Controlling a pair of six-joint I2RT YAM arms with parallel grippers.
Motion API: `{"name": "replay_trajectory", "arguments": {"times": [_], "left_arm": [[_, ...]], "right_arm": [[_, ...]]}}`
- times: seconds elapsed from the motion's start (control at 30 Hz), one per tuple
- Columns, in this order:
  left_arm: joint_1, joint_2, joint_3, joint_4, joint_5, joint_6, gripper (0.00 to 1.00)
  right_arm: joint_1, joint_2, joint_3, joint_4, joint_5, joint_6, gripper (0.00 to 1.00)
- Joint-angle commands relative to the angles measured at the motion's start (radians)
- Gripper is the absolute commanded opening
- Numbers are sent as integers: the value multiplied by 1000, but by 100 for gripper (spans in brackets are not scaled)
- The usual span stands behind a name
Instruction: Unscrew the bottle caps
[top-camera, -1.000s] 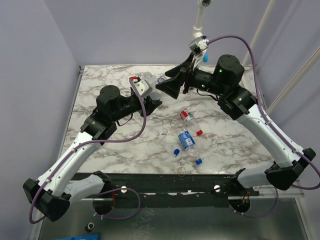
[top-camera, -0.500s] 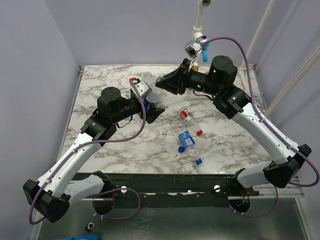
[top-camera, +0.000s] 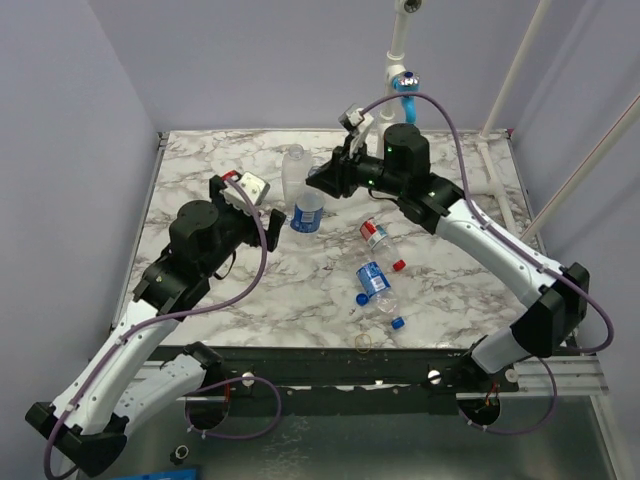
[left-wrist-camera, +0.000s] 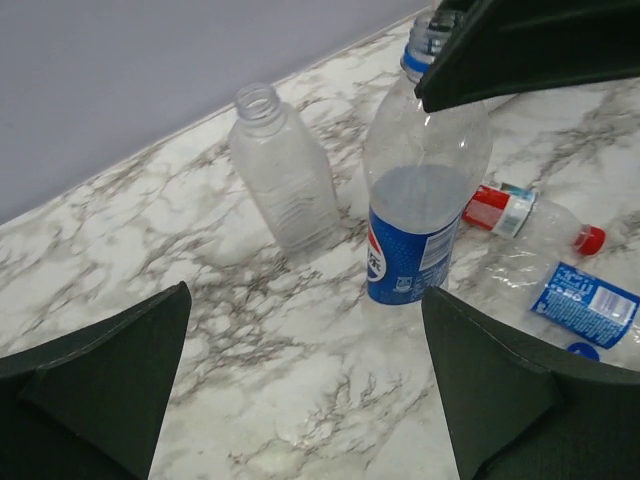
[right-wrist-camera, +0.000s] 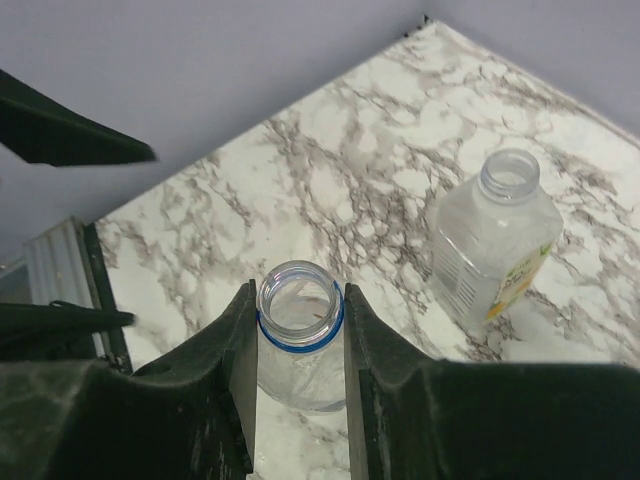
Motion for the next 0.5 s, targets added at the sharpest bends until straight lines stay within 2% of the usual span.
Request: {"name": "replay_trajectory", "arguments": {"times": [0.0, 0.2, 0.47], "left_arm": [[8, -34, 45, -108, -216, 18, 99], [18, -17, 120, -161, -238, -4, 99], [41, -20, 174, -172, -397, -62, 99]], "right_arm": [[3, 95, -17, 64, 43, -68, 2], [48, 239, 45, 141, 127, -115, 2], [140, 430, 169, 214, 253, -239, 2]]}}
